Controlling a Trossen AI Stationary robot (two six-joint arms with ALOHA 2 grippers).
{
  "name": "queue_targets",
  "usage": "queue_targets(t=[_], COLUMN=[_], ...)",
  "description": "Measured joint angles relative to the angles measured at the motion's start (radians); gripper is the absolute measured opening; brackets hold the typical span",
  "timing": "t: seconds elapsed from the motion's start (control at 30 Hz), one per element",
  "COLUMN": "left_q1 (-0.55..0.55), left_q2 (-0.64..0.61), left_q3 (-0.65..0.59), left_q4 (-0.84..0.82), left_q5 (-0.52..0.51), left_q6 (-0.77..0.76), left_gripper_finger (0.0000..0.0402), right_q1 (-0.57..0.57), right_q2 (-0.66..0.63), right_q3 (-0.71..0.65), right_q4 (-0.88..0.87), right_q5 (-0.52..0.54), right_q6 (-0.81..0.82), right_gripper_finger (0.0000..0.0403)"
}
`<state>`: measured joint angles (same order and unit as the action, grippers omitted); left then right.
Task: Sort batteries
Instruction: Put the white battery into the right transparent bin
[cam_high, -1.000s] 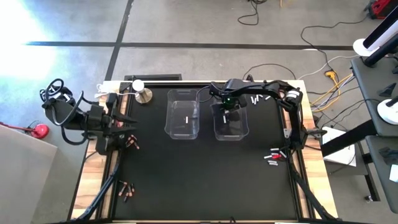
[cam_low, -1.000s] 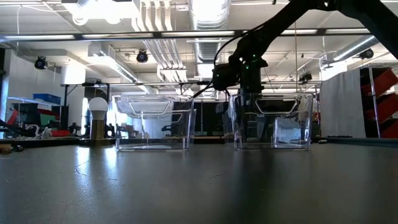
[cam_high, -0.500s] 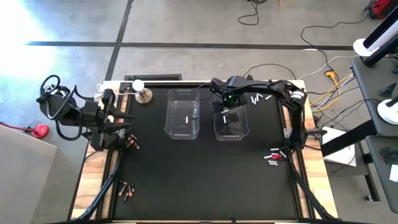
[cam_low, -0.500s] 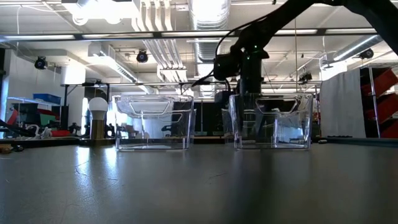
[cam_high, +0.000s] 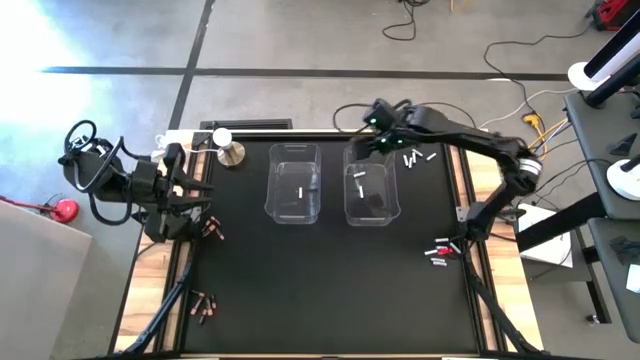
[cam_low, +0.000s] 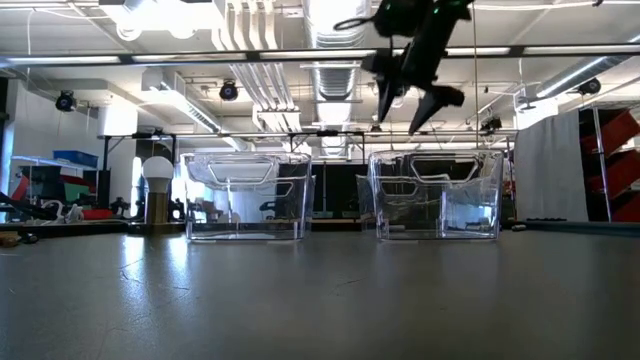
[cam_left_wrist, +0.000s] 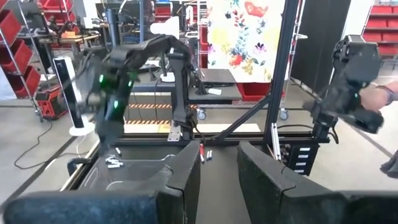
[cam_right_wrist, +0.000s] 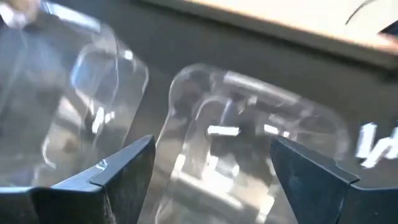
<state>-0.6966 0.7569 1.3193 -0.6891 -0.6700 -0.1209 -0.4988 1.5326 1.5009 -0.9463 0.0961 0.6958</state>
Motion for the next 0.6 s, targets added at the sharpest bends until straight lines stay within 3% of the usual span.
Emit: queue_targets(t=[0.17, 0.43, 0.6], left_q1=[0.0, 0.0, 0.0], left_q2=[0.0, -0.01, -0.012], left_q3=[0.0, 0.002, 0.002], left_q4=[0.0, 0.0, -0.002], left_q5=[0.0, 0.0, 0.0], left_q6=[-0.001, 0.008, 0.007], left_gripper_finger=[0.0087, 0.0087, 0.0087], right_q1=[-0.064, -0.225, -0.315], right_q2=[-0.076, -0.059, 0.0], right_q3=[-0.003, -0.02, -0.041], right_q4=[-0.003, -0.019, -0.074], right_q5=[0.072, 0.068, 0.002], right_q6=[-0.002, 0.19, 0.301], right_gripper_finger=[0.0294, 0.0258, 0.023])
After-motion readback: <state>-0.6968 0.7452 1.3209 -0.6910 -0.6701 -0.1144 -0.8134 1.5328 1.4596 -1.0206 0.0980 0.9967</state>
